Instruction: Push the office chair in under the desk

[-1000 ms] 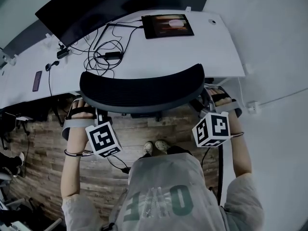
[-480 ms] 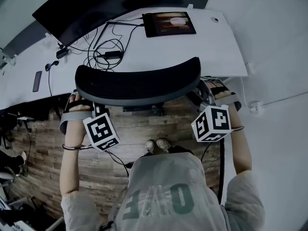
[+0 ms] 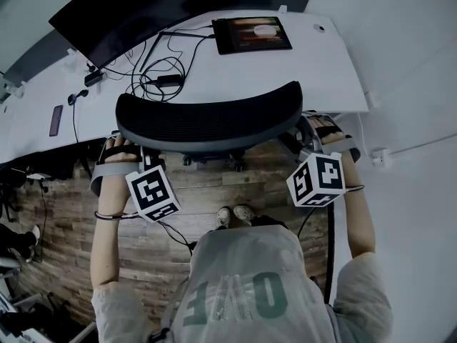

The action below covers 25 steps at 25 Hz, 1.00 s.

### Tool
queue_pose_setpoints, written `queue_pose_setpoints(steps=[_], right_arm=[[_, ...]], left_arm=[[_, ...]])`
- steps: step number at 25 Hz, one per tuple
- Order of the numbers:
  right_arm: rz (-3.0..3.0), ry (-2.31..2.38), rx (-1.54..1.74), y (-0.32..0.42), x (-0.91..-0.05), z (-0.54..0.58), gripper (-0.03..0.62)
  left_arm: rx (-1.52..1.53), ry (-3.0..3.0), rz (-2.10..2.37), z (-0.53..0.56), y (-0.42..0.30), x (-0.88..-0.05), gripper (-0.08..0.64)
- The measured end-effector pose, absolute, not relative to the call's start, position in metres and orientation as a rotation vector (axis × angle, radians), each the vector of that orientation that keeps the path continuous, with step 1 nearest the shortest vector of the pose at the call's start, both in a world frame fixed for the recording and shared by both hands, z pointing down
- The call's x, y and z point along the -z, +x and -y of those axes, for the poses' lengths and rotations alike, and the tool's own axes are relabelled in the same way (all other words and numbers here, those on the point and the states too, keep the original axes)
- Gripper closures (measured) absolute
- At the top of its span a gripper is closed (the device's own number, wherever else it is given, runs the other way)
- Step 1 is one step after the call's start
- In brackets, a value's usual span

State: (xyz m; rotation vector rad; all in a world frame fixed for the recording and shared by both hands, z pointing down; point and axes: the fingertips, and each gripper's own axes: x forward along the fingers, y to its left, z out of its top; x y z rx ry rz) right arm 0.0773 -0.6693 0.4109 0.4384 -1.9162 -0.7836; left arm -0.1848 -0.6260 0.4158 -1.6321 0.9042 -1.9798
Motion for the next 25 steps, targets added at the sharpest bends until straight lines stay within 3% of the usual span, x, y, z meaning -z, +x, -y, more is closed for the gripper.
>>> queue_pose_setpoints(steps=[10,16,21,24,25], right_arm=[[1.911,0.504,0.82,0.078,-0.407,0.666,0.436],[2.081,0.643,0.836,0.075,-0.34,0.651,0.434],[2.316,0.773,0.81,0.062,-0.277,0.617,0.434],[2.548,0.986,0.698,0.058,-0.252,0.603,0.441],[2.654,1.096,0.596,0.058,-0.245,0.6,0.48]], left_arm=[[1.87,-1.803,-0.946,0.618,-0.179,-0.418,0.377],[1.585,-1.984,-1.176,0.603,-0.166,-0.361,0.373],[1.051,-1.992,-1.56,0.585,-0.143,-0.285,0.374],[0.542,-2.052,-1.913,0.577,-0.136,-0.258,0.457],[0.392,-2.085,-2.004,0.573,-0.134,-0.258,0.502]])
